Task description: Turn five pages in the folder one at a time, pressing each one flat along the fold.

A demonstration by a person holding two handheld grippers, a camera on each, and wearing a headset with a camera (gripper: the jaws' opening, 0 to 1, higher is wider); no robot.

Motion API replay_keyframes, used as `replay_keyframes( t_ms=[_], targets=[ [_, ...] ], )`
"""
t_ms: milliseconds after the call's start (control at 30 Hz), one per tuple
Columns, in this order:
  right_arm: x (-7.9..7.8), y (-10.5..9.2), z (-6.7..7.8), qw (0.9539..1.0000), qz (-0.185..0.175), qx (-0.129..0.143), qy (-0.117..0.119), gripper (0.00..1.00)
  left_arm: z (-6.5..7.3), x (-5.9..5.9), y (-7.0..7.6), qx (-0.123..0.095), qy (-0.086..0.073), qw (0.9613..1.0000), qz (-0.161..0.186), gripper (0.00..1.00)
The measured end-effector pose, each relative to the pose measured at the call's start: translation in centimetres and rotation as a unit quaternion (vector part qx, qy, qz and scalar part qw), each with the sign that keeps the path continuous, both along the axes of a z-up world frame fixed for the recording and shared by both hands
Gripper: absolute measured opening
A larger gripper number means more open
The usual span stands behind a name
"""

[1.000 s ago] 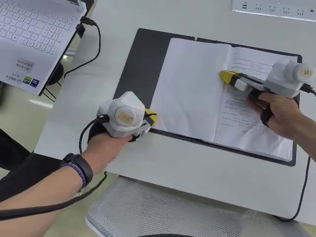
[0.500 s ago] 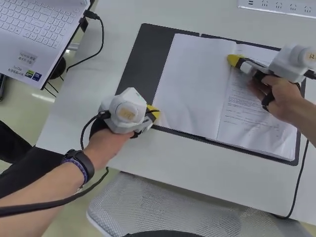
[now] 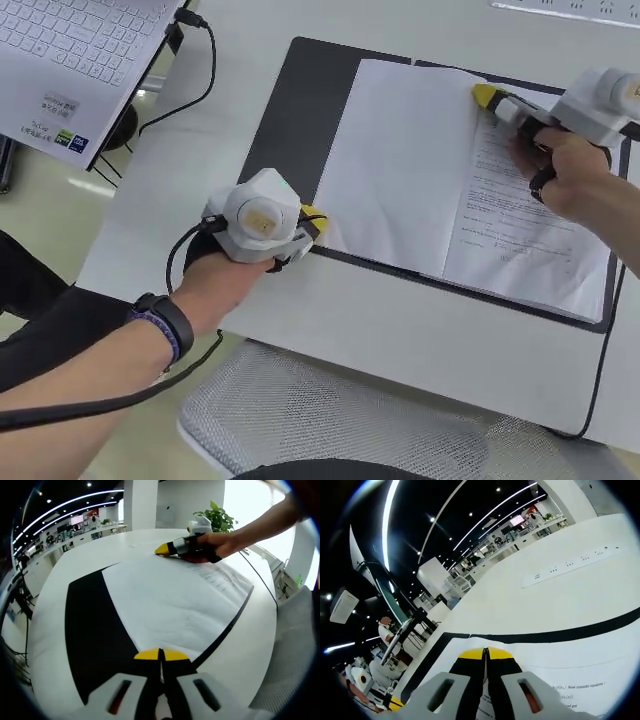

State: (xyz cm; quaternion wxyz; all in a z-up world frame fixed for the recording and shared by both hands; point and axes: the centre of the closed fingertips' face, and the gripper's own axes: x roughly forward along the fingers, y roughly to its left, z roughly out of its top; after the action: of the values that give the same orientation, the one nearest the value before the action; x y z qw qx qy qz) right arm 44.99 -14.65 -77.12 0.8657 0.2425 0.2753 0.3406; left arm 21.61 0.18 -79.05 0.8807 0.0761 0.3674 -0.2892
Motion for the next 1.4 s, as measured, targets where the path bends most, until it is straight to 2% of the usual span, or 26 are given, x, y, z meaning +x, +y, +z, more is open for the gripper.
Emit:
replay_keyframes(
  t_ms=[100,233,567,900,1067,1167,1400],
  targets=[
    [0.9,-0.1,-0.1,0.9999,-0.01,0.003,0.002,0.0,0.0,0.0,0.0,0.001,0.0,1.0,-0.001,0.0],
    [0.8,0.0,0.1,0.9999,-0.016,0.004,0.002,0.0,0.0,0.0,0.1,0.001,0.001,1.0,0.0,0.0],
    [1.3,-0.2,-0.5,0.9999,-0.014,0.005,0.001,0.0,0.1,0.0,0.0,0.002,0.002,1.0,0.001,0.0],
    [-0.3,-0.1,-0.4,0.9999,0.013,0.0,-0.003,0.0,0.1,-0.1,-0.1,0.003,0.001,1.0,0.005,0.0],
    [-1.9,0.3,-0.3,0.9989,0.045,-0.004,-0.008,0.0,0.1,-0.1,-0.1,0.004,0.001,1.0,0.003,0.0],
    [-2.8,0.4,-0.2,0.9984,0.056,0.006,0.0,0.0,0.1,-0.1,-0.1,0.003,0.001,1.0,0.004,0.0],
    [-4.7,0.4,0.1,0.9975,0.069,0.012,0.0,0.0,-0.1,0.0,0.0,0.003,0.001,1.0,0.003,0.0]
  ],
)
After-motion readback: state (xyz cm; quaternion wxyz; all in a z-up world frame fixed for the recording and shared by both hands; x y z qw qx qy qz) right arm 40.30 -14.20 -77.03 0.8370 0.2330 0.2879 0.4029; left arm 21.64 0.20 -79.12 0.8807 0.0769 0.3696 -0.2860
